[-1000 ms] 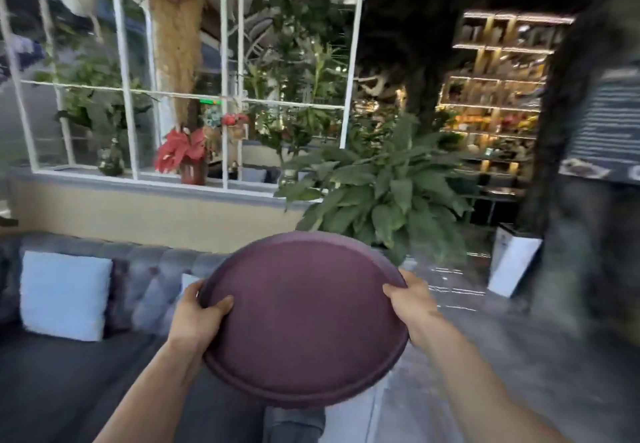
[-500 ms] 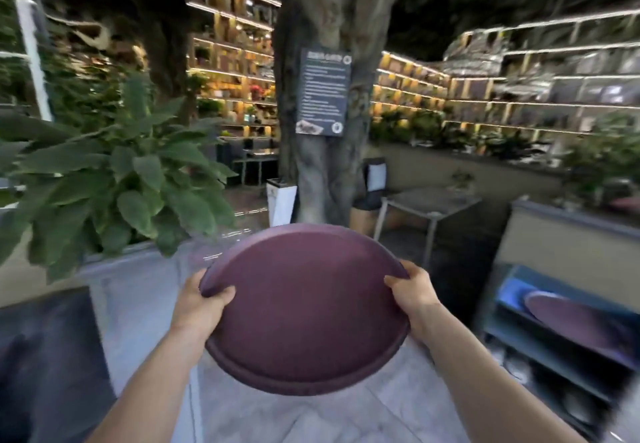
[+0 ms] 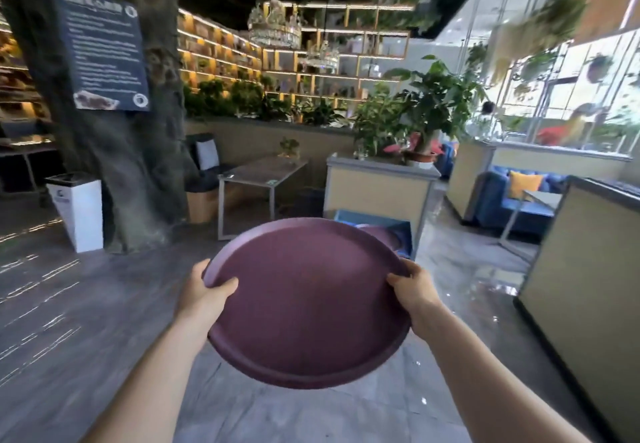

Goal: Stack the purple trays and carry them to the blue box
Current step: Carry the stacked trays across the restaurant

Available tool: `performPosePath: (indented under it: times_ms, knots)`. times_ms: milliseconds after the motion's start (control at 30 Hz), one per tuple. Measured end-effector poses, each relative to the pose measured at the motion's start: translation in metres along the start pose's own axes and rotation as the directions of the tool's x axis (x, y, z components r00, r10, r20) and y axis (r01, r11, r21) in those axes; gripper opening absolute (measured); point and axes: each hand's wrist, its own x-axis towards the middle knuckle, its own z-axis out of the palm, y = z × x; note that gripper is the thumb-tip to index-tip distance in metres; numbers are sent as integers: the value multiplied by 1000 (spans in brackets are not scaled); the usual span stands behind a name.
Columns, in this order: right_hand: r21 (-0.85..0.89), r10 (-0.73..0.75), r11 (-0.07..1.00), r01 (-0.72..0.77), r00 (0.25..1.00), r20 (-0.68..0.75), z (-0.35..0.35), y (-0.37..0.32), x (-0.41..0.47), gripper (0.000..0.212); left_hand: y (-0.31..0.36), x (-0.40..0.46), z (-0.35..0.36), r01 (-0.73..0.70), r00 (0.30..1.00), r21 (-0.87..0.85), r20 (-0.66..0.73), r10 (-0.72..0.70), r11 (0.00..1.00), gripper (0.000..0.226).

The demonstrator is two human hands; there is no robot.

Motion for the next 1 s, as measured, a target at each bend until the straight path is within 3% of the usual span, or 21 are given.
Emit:
performPosePath:
  times_ms: [367, 1000]
  knots:
    - [26, 74, 997, -71, 980, -187, -93, 32, 70, 28, 15, 34, 147, -38, 980, 40, 197, 29, 998, 61]
    - [57, 160, 987, -151, 965, -207, -138, 74, 291, 44, 20, 135, 352, -44, 967, 51, 251, 30, 998, 62]
